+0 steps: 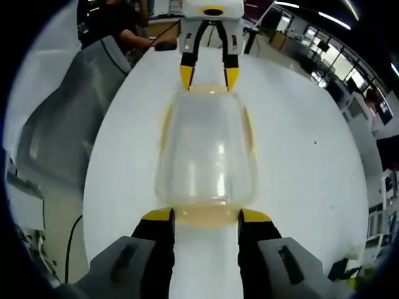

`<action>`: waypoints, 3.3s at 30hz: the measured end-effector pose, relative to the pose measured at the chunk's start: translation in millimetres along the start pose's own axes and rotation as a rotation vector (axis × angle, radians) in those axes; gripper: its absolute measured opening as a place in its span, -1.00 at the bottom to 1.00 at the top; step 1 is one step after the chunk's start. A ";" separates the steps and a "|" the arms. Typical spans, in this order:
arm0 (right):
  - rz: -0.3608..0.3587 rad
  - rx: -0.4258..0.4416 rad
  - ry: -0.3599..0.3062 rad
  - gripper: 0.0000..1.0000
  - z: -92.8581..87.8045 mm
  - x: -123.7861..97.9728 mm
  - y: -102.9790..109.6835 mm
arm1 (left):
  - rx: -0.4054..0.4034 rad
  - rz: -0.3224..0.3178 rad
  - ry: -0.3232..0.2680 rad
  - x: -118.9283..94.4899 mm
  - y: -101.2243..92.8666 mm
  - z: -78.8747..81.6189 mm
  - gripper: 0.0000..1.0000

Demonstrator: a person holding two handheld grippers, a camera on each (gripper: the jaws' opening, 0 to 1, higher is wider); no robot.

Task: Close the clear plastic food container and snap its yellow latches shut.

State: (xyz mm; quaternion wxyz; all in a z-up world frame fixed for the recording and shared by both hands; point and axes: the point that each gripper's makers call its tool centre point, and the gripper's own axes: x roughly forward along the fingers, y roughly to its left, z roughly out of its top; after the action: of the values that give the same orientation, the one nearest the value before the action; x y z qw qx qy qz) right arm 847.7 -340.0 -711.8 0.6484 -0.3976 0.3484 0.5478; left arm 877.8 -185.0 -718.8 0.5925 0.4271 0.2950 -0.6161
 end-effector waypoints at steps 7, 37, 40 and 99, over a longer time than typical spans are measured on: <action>-0.006 0.001 0.015 -0.28 -11.4 -0.5 -0.4 | 0.008 0.003 -0.005 5.6 1.9 7.9 -0.35; 0.018 0.001 0.023 -0.28 -17.1 4.9 0.2 | -0.033 -0.030 0.001 8.1 -5.1 9.7 -0.35; 0.023 0.002 0.023 -0.28 -17.1 5.3 0.2 | -0.032 -0.032 0.004 7.6 -5.5 9.4 -0.35; -0.172 0.405 -0.150 -0.42 3.1 -15.1 -10.7 | -0.440 0.194 -0.099 -18.5 6.8 14.2 -0.41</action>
State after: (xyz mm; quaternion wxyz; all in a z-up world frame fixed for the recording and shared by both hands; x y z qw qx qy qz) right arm 855.9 -344.7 -695.6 0.7834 -0.2459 0.3666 0.4376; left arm 880.7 -189.3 -695.0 0.7414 0.2833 0.3503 -0.4974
